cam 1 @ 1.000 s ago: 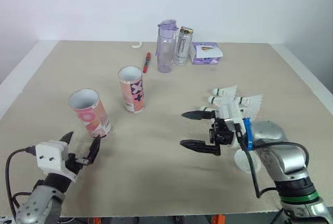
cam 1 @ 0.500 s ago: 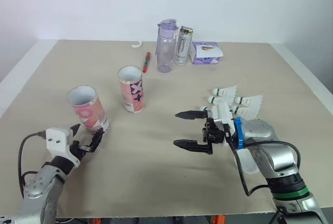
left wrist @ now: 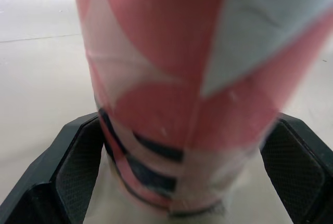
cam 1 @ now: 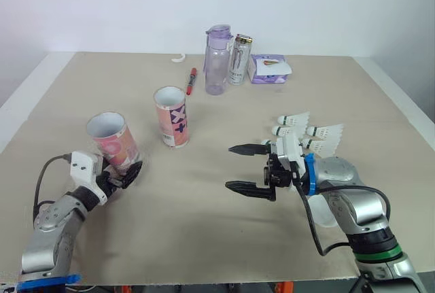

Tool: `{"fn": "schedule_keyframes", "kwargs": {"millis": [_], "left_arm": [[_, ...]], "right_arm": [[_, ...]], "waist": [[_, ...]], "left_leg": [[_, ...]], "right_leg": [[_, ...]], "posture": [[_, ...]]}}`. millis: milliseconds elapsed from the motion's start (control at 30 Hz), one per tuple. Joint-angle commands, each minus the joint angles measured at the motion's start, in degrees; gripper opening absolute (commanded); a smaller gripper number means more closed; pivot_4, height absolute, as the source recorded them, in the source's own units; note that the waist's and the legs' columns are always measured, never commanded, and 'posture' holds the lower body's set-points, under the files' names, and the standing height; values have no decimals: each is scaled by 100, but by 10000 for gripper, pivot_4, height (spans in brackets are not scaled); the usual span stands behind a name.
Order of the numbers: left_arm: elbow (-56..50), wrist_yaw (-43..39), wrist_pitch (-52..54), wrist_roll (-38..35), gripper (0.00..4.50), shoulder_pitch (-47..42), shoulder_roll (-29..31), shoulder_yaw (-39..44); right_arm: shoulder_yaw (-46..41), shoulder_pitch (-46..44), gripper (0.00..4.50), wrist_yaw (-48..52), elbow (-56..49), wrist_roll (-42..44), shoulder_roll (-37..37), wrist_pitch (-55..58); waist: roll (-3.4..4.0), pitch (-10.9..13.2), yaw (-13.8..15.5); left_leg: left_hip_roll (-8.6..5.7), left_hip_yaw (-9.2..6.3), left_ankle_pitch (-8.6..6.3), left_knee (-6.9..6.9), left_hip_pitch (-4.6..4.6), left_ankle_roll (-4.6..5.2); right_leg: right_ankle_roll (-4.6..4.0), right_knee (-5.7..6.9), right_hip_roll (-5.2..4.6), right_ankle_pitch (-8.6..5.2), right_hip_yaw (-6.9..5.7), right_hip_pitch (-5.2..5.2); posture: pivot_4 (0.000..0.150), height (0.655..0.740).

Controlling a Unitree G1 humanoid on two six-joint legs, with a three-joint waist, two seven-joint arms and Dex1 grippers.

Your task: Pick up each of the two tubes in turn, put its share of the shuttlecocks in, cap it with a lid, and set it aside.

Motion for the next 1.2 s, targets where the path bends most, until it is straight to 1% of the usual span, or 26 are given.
{"fn": "schedule_keyframes", "kwargs": {"millis": [33,300,467,767,833,867,900,933,967,1200], "left_arm": [[198,-161,-85,54,44686,-267,117,-80],[600,-424,-476,387,44686,-483,214,-301],[818,-412,-652,556,44686,-479,276,-317],[1018,-602,-805,550,44686,-638,262,-376],[1025,-659,-817,558,40812,-643,266,-414],[1021,-680,-818,552,38027,-640,263,-419],[1019,-695,-830,538,33679,-637,256,-409],[1012,-711,-831,526,31295,-632,255,-394],[1011,-730,-840,518,30637,-630,263,-377],[937,-876,-925,565,30637,-575,470,-269]], "right_arm": [[-64,-93,45000,-39,-267,50,-22,0],[-86,-89,45000,-84,-353,67,-49,75],[-108,-63,45000,-105,-413,93,-77,119],[-118,-106,45000,-95,-421,99,-96,180],[-119,-98,45000,-88,-430,102,-106,184],[-118,-90,45000,-87,-439,105,-110,187],[-117,-83,45000,-88,-446,105,-113,187],[-119,-74,45000,-86,-455,107,-117,188],[-119,-66,45000,-85,-462,105,-119,187],[-153,15,45000,-99,-548,165,-120,203]], "waist": [[0,0,1],[0,0,3],[0,0,3],[0,0,3],[0,0,3],[0,0,3],[0,0,4],[0,0,4],[0,0,3],[0,0,3]], "left_leg": [[0,-1,0,0,0,0],[-1,-3,0,-2,-2,0],[0,-4,0,-2,-3,0],[0,-5,0,-1,-2,0],[0,-4,0,-1,-2,0],[0,-4,0,-1,-3,0],[0,-4,0,-1,-3,0],[0,-4,0,-1,-3,0],[0,-4,0,-1,-3,0],[0,-5,0,-1,-4,0]], "right_leg": [[-8,0,0,10,0,0],[-14,0,1,15,-4,-1],[-13,0,0,15,-4,-1],[-12,0,0,15,-6,0],[-12,0,-1,15,-6,0],[-12,0,-1,15,-6,0],[-12,0,-1,15,-6,0],[-12,0,-1,16,-7,0],[-12,0,-1,16,-7,0],[-11,0,-1,16,-7,0]], "posture": [[1500,7400],[1500,7400],[1500,7400],[1500,7400],[1500,7400],[1500,7400],[1500,7400],[1500,7400],[1500,7400],[1500,7400]]}}
